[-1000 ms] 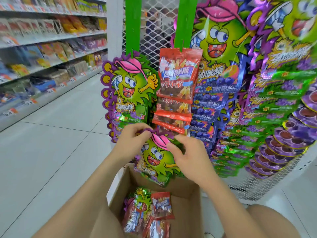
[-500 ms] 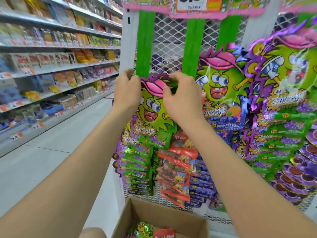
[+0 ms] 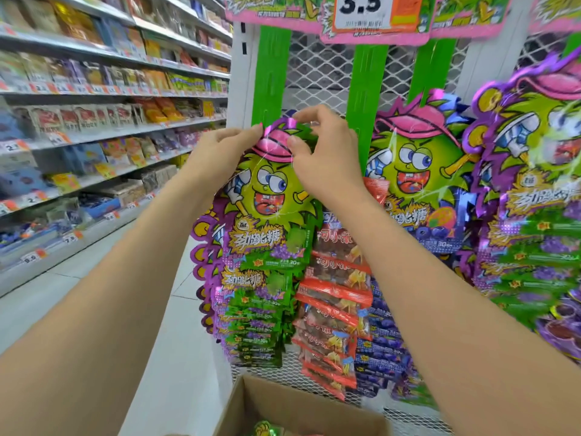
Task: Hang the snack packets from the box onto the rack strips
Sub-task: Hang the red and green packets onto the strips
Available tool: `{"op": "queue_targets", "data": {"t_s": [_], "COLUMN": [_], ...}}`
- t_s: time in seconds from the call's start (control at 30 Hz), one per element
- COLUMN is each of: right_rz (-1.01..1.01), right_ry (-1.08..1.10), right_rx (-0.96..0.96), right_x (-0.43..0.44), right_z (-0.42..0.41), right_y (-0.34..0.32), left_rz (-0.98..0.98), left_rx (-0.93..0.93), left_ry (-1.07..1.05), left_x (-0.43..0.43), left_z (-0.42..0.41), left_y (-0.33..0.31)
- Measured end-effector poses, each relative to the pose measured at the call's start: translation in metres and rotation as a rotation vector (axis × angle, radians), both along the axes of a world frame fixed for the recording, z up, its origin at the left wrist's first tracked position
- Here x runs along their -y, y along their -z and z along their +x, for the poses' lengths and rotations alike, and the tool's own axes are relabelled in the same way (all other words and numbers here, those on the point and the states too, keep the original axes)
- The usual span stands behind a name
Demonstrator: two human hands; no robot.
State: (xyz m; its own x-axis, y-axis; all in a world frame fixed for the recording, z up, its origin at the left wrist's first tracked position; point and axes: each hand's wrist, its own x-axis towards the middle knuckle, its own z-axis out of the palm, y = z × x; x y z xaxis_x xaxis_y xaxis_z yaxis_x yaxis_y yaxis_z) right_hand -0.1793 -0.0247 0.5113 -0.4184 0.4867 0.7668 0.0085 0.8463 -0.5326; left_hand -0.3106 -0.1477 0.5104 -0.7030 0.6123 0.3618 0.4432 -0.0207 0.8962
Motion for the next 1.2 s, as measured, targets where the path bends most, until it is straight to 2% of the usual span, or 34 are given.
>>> {"op": "queue_targets", "data": {"t_s": [0.17,0.3,0.43,0.53,0.7,1.0,1.2], "right_rz": [0.087,0.092,0.08,0.069,0.091,0.092,0.086], "right_ry": [-0.027,-0.017,-0.028,-0.031,0.003,0.018,0.03], "right_rx": [0.055,0.061,0.078,0.11,0.097,0.106,0.111], "right_x": [0.001,0.002,0.003,0.005,0.011,0.018,0.023], "right_z": [-0.002,-0.005,-0.007,-0.006,-0.007,-0.006,-0.004], "right_y": [0.002,0.002,0.005,0.006,0.003,-0.005,-0.008], "left_rz": [-0.094,-0.205,-0.058,-0.038,-0.02,0.041,0.05], "left_rx": [-0.232,-0.408,-0.284,-0.256,-0.158,-0.143,-0.007], "left_ry": [-0.076,-0.245,-0.06,0.004,0.022,0.061,0.159], "left_x": [0.002,0.003,0.006,0.007,0.003,0.004,0.004], "left_z": [0.001,0.008,0.008,0.009,0.013,0.014,0.003], "left_y": [-0.005,-0.007,-0.002,0.001,0.0,0.003,0.001]}}
